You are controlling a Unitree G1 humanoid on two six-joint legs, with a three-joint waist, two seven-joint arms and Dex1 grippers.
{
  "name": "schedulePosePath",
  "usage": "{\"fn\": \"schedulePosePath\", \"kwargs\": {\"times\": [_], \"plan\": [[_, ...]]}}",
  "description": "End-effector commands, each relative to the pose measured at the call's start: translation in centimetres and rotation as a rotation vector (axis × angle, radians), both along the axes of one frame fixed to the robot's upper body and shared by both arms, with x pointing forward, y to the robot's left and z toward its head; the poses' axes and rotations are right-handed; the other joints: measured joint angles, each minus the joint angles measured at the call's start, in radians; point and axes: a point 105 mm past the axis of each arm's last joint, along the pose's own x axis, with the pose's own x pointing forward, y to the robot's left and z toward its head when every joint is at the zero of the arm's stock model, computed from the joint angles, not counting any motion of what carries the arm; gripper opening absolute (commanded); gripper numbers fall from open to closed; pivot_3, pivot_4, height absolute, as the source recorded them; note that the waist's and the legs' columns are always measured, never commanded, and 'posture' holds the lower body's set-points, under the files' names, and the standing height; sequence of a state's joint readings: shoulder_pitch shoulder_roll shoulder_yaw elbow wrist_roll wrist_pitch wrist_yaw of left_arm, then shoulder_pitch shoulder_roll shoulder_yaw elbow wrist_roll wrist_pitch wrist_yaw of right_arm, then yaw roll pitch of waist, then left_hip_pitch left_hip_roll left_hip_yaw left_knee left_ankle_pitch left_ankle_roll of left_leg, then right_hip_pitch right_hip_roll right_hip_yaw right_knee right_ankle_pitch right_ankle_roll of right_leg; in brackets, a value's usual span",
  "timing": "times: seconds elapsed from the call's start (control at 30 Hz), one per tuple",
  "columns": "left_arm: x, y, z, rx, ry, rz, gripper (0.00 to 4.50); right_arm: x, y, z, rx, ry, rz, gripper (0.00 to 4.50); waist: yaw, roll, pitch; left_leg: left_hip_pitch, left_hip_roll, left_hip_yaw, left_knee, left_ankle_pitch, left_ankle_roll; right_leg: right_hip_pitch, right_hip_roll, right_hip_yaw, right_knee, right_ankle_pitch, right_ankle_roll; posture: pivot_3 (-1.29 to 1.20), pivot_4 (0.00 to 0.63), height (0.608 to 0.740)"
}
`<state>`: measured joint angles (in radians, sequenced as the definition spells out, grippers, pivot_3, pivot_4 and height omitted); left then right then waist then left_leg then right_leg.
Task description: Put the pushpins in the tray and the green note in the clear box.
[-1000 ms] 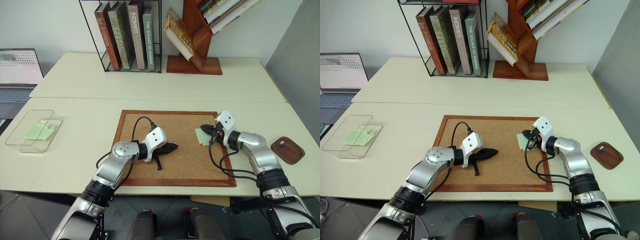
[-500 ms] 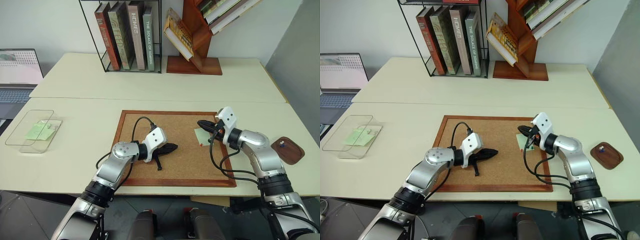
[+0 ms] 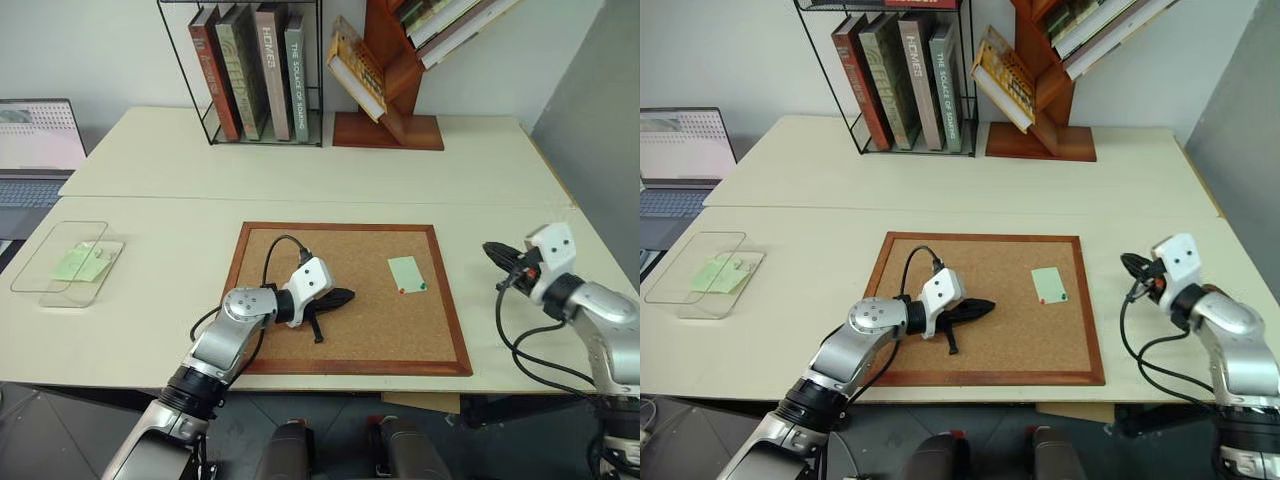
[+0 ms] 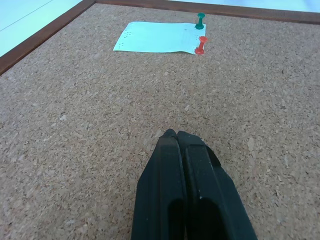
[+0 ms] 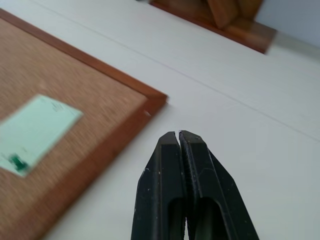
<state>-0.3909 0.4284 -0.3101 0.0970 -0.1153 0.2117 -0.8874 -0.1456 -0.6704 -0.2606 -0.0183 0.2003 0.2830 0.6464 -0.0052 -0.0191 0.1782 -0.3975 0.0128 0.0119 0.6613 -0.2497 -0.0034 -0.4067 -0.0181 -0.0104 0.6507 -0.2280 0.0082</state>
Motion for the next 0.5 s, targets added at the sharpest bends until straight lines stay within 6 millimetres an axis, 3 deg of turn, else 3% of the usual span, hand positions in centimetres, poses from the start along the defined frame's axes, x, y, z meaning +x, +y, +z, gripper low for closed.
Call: {"fn": "schedulePosePath", "kwargs": {"times": [0.03, 0.23, 0.5], "plan": [[-0.9, 0.7, -2.4, 0.067, 0.074, -0.007, 0.00, -0.8, -3.3, 1.3, -0.097, -0.034, -0.111, 0.01, 0.000, 0.001, -0.001, 0.000, 0.000, 0.000, 0.000, 0.000, 0.000, 0.000, 0.000, 0.000, 0.000, 0.000, 0.000, 0.00, 0.150, 0.740], [-1.1, 0.7, -2.6, 0.071, 0.075, -0.013, 0.00, -2.3, -6.9, 0.4, -0.221, 0.020, -0.250, 0.01, -0.001, 0.002, -0.002, 0.000, 0.000, 0.000, 0.000, 0.000, 0.000, 0.000, 0.001, 0.000, 0.000, 0.000, 0.000, 0.00, 0.150, 0.740], [-1.2, 0.9, -2.8, 0.078, 0.075, -0.015, 0.00, -4.1, -9.1, -0.8, -0.277, 0.104, -0.322, 0.01, -0.001, 0.005, -0.004, 0.000, 0.000, 0.001, 0.000, 0.000, 0.000, 0.000, 0.001, 0.000, -0.001, 0.000, 0.000, 0.00, 0.150, 0.740]]}}
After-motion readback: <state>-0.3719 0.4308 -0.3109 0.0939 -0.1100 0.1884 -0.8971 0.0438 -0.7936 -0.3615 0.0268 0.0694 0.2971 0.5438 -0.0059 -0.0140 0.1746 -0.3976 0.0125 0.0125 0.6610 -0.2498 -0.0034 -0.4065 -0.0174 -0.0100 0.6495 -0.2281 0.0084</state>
